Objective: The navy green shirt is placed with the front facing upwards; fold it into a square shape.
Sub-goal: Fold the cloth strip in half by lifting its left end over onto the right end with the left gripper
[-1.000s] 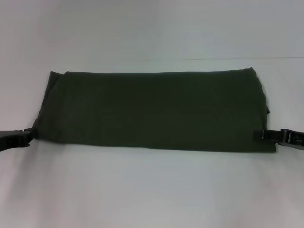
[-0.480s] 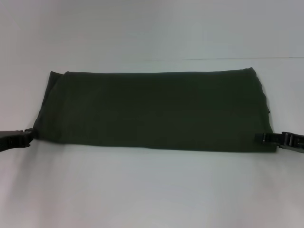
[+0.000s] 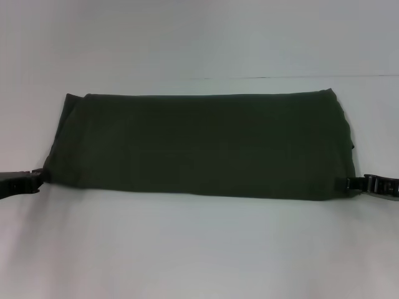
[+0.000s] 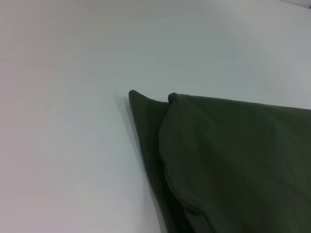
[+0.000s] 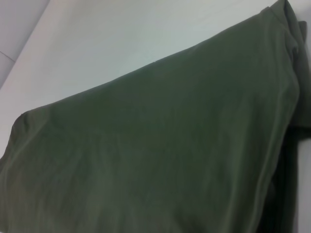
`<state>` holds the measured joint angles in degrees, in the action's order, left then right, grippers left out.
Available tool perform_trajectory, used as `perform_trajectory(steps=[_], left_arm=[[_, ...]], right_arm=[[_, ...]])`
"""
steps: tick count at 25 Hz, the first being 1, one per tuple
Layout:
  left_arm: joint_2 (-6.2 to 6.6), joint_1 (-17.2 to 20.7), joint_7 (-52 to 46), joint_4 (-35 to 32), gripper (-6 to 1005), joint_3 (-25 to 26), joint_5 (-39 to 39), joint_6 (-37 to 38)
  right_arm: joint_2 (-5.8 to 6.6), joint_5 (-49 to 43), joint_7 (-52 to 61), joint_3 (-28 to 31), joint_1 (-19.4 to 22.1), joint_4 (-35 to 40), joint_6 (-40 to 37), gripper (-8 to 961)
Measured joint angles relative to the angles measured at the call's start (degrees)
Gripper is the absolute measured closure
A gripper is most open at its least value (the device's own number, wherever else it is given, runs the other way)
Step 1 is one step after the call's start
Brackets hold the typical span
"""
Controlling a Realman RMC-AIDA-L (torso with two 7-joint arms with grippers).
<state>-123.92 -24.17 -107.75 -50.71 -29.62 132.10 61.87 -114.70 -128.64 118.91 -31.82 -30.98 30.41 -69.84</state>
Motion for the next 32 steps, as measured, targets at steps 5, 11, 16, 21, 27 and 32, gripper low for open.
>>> perform_trajectory(steps=[5,11,16,21,27,32], left_arm=[[0.00,0.0,0.0,-0.1,995,0.1,0.0,0.1],[0.00,0.9,-0.2,-0.7,996,0.2,0.0,0.2],[0.00,2.0,-0.6,-2.2,996,0.4,0.0,0.7],[0.00,2.7,-0.7,-3.1,996,1.8,0.0,2.5],[0.00,3.2,-0.6,-3.3,995,2.3,0.0,2.7],[0.00,3.4,-0.6,-3.6,996,2.4,0.0,2.7]], right_arm=[[0.00,0.1,-0.3,0.0,0.3,0.0,-0.1,746],[0.00,0.3,-1.0,0.3,0.4,0.0,-0.3,883],[0.00,0.4,-1.0,0.4,0.0,0.1,-0.3,933],[0.01,0.4,-1.1,0.4,-0.2,0.3,-0.3,924],[0.35,0.4,-1.1,0.6,0.8,0.4,-0.8,913],[0.50,1.3,-1.4,0.7,1.4,0.5,-1.0,905]])
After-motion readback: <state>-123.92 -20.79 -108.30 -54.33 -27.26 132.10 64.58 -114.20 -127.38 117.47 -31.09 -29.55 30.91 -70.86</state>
